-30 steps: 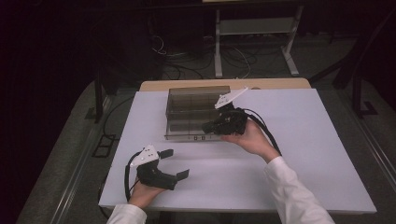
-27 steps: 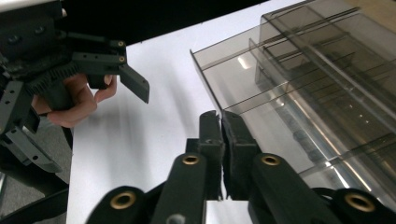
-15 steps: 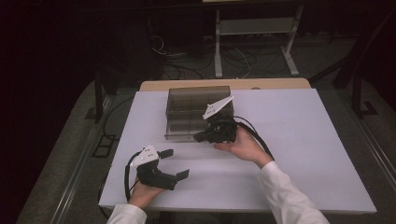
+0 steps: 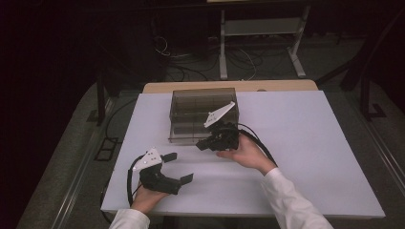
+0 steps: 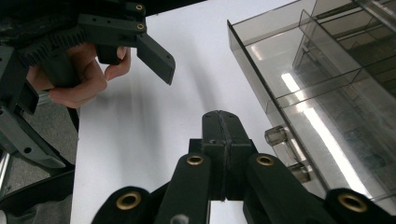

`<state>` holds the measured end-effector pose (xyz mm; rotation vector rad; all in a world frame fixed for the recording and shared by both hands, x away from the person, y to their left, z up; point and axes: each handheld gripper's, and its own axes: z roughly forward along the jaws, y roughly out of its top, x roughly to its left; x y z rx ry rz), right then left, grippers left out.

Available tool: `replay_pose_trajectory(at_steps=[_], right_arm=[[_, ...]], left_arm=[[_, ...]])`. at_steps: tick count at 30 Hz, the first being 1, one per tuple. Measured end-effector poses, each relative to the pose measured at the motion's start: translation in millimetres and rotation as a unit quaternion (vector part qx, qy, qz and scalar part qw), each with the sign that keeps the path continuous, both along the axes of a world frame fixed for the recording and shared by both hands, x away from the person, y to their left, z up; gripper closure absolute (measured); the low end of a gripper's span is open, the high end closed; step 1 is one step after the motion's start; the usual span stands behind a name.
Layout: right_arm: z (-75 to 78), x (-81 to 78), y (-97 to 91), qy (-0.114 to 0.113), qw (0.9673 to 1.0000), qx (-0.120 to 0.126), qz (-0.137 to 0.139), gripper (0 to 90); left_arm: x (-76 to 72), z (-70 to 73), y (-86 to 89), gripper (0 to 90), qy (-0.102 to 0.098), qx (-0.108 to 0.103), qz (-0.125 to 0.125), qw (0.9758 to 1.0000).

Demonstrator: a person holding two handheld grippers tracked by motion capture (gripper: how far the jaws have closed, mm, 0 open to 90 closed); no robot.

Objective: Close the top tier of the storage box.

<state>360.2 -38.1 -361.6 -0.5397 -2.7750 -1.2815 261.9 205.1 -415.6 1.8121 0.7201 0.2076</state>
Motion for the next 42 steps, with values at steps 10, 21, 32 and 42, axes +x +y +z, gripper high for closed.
replay_pose_trajectory(at_steps=[10, 21, 32, 42], right_arm=[[-9.4, -0.7, 6.5, 0.007, 0.9999, -0.011, 0.005, 88.9], [-22.1, 3.0, 13.0, 0.014, 0.9996, -0.026, -0.003, 89.0], [-30.4, 7.7, 15.1, 0.011, 0.9988, -0.044, -0.017, 88.9], [-35.2, 10.0, 15.9, 0.007, 0.9983, -0.052, -0.025, 88.9]], left_arm=[[-0.4, 0.4, 0.6, 0.0, 0.0, -0.002, 0.001, 1.0], [-0.3, 0.6, 1.4, 0.0, 0.001, -0.003, 0.001, 1.0], [0.0, 0.3, 1.5, 0.0, 0.001, -0.003, 0.0, 1.0], [0.1, 0.2, 1.5, 0.0, 0.001, -0.002, 0.0, 1.0]])
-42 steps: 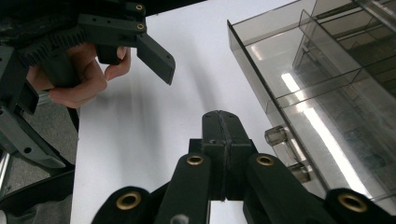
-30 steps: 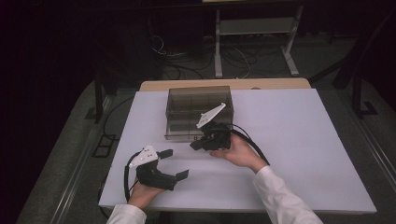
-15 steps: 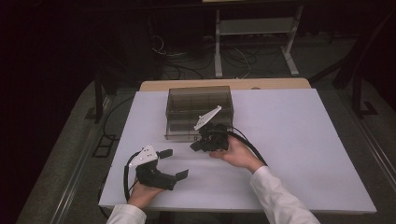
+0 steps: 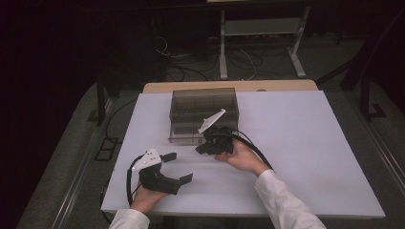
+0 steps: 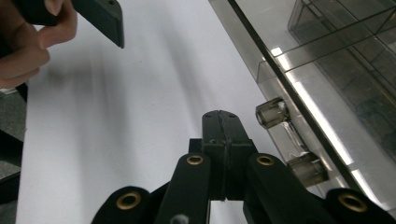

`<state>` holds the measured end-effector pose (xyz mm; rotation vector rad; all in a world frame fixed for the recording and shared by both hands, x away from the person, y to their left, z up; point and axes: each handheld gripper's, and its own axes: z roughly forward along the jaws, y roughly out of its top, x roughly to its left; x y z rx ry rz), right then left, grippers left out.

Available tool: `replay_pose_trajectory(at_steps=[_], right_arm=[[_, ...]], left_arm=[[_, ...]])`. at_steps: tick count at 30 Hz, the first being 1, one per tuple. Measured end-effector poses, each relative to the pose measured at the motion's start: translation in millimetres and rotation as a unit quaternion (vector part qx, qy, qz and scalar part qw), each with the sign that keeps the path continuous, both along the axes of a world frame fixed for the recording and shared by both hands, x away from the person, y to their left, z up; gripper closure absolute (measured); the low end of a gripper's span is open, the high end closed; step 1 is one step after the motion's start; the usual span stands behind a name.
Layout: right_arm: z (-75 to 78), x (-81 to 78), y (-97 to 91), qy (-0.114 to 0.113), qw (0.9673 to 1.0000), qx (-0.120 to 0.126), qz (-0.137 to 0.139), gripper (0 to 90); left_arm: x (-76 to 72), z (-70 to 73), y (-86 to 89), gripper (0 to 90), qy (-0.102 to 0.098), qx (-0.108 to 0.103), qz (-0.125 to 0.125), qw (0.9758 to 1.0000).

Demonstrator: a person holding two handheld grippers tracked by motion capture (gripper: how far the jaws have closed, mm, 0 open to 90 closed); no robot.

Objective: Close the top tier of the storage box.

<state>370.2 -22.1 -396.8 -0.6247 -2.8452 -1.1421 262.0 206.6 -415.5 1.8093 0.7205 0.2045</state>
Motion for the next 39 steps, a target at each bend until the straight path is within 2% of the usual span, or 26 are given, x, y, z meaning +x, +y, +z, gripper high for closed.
replay_pose_trajectory(at_steps=[9, 21, 39], right_arm=[[-0.5, 3.5, -2.3, -0.009, 0.9999, -0.002, -0.011, 88.9], [-1.7, 8.0, -5.3, -0.005, 0.9998, -0.003, -0.017, 88.9], [-2.4, 14.6, -8.3, -0.004, 0.9995, 0.01, -0.031, 88.9]], left_arm=[[0.0, -0.1, -0.1, 0.0, 0.0, 0.001, 0.0, 1.0], [0.0, -0.1, 0.1, 0.0, 0.0, 0.001, 0.0, 1.0], [0.2, -0.2, 0.2, 0.0, 0.0, 0.001, 0.001, 1.0]])
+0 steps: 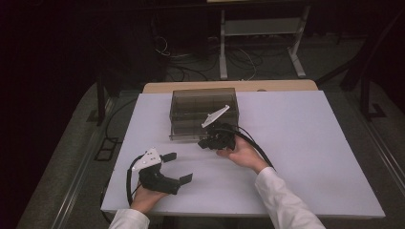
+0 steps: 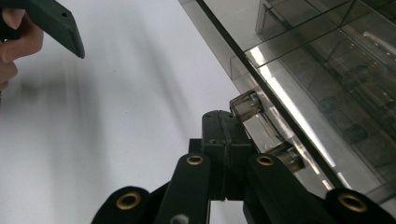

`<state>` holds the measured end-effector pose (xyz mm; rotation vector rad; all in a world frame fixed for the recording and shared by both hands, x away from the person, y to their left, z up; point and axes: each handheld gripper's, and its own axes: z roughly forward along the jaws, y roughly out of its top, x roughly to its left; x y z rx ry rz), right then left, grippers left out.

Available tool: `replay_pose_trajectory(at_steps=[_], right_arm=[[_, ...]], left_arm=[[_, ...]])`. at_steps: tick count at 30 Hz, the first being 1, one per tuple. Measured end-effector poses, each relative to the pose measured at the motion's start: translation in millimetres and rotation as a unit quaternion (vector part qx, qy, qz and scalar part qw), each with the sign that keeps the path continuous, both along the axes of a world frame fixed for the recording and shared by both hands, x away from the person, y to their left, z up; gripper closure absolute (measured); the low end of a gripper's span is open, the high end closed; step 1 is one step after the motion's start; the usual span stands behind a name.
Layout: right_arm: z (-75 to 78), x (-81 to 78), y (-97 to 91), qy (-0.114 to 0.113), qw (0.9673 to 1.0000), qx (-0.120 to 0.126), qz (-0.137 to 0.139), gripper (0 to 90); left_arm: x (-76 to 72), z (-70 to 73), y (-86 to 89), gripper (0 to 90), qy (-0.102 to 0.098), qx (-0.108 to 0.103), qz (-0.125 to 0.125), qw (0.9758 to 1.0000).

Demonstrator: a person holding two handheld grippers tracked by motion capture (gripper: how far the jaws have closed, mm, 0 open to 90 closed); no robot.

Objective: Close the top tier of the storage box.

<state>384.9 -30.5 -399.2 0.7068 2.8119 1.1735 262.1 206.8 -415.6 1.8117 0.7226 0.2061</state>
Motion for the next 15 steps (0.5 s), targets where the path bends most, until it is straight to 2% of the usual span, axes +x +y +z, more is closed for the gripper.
replay_pose_trajectory(at_steps=[15], right_arm=[[-0.4, 5.8, -3.7, 0.003, 0.9998, 0.01, -0.015, 88.9]], left_arm=[[-0.3, 0.2, 0.0, 0.0, 0.0, 0.0, -0.001, 1.0]])
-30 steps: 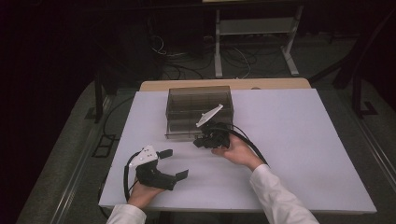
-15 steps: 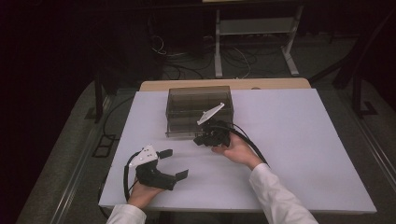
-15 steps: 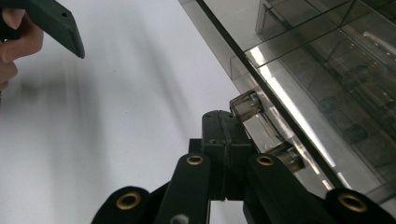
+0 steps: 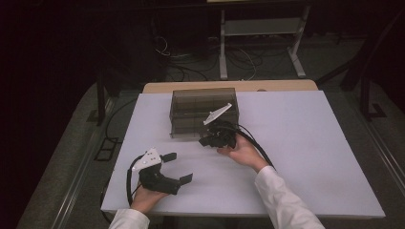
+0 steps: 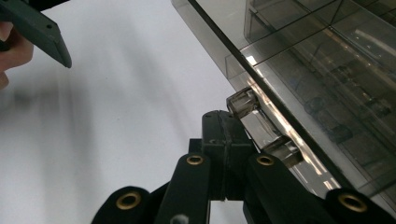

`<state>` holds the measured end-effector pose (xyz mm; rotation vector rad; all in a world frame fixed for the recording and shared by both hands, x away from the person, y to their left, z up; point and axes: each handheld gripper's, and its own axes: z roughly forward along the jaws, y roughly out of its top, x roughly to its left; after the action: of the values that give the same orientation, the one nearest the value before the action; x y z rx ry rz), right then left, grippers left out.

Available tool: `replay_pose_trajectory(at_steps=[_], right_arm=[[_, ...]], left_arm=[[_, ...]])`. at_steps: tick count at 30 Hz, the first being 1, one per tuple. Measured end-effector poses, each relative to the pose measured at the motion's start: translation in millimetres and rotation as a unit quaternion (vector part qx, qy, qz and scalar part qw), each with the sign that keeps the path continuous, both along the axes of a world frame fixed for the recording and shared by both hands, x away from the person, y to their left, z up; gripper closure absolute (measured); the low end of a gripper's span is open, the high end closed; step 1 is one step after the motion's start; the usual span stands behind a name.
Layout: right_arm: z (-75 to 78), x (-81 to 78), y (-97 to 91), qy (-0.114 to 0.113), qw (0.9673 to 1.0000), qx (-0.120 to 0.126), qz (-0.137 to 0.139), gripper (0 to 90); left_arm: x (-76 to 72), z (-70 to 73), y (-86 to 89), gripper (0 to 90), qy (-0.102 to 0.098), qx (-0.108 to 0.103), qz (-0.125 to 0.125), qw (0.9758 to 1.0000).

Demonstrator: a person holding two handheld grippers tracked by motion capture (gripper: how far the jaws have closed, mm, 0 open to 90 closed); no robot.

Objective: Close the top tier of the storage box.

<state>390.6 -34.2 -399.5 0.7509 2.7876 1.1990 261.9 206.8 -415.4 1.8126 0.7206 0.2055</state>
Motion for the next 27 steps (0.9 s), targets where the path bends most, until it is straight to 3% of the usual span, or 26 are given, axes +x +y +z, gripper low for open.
replay_pose_trajectory(at_steps=[27], right_arm=[[0.5, 12.3, -10.1, 0.004, 0.9993, 0.017, -0.032, 88.9]], left_arm=[[0.1, -0.1, 0.1, 0.0, 0.0, 0.0, 0.0, 1.0]])
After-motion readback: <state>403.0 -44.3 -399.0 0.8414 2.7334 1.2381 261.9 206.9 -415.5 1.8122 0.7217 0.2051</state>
